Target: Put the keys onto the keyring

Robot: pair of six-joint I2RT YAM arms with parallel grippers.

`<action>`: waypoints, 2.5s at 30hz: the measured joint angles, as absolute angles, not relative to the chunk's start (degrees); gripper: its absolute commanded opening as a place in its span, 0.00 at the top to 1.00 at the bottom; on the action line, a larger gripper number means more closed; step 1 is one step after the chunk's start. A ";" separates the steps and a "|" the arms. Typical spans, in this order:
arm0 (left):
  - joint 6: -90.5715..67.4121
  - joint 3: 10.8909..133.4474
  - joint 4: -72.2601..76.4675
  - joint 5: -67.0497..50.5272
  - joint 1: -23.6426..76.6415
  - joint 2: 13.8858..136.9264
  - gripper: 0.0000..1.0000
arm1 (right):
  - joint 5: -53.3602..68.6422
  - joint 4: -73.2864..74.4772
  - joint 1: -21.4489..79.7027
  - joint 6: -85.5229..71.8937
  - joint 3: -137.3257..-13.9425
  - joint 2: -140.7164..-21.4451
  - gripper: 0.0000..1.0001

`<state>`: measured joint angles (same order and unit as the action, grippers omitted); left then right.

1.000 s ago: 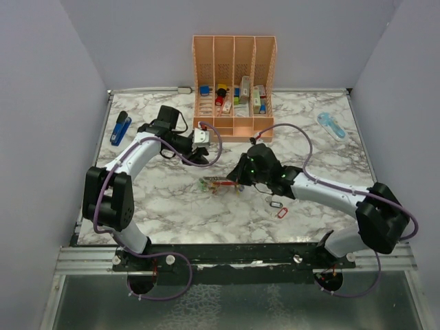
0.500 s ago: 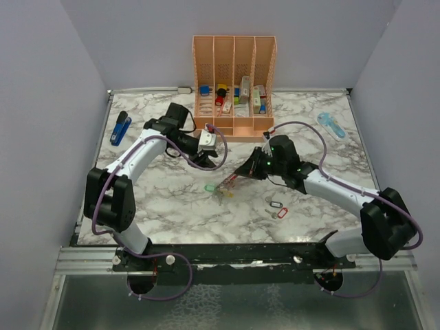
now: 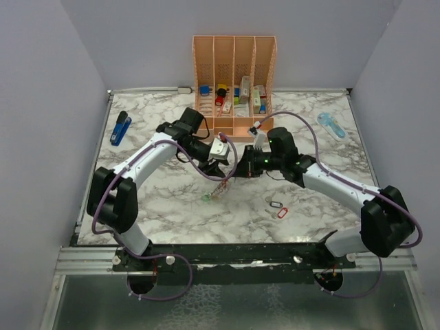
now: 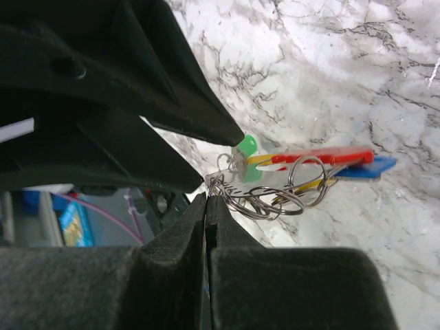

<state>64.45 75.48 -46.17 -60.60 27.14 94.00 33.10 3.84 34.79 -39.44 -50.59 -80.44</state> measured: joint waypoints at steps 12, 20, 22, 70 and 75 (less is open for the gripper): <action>72.49 76.95 -53.43 -62.19 27.49 95.55 0.51 | 37.54 12.14 34.79 -23.73 -53.91 -77.43 0.99; 74.32 79.55 -55.29 -64.10 28.14 95.81 0.52 | 39.97 11.99 34.79 -19.46 -53.65 -77.03 0.99; 74.32 80.07 -55.48 -64.71 28.14 95.83 0.52 | 40.03 11.00 34.79 -18.72 -52.40 -76.12 0.99; 49.32 83.85 -50.94 -70.41 28.25 97.60 0.35 | 14.59 -2.44 46.13 -13.15 -43.70 -63.66 0.99; 49.36 83.85 -51.07 -70.43 28.27 97.49 0.35 | 11.07 -3.29 47.31 -13.39 -43.72 -63.81 0.99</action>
<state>49.36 83.85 -51.07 -70.43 28.27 97.49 11.07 -3.29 47.31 -13.39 -43.72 -63.81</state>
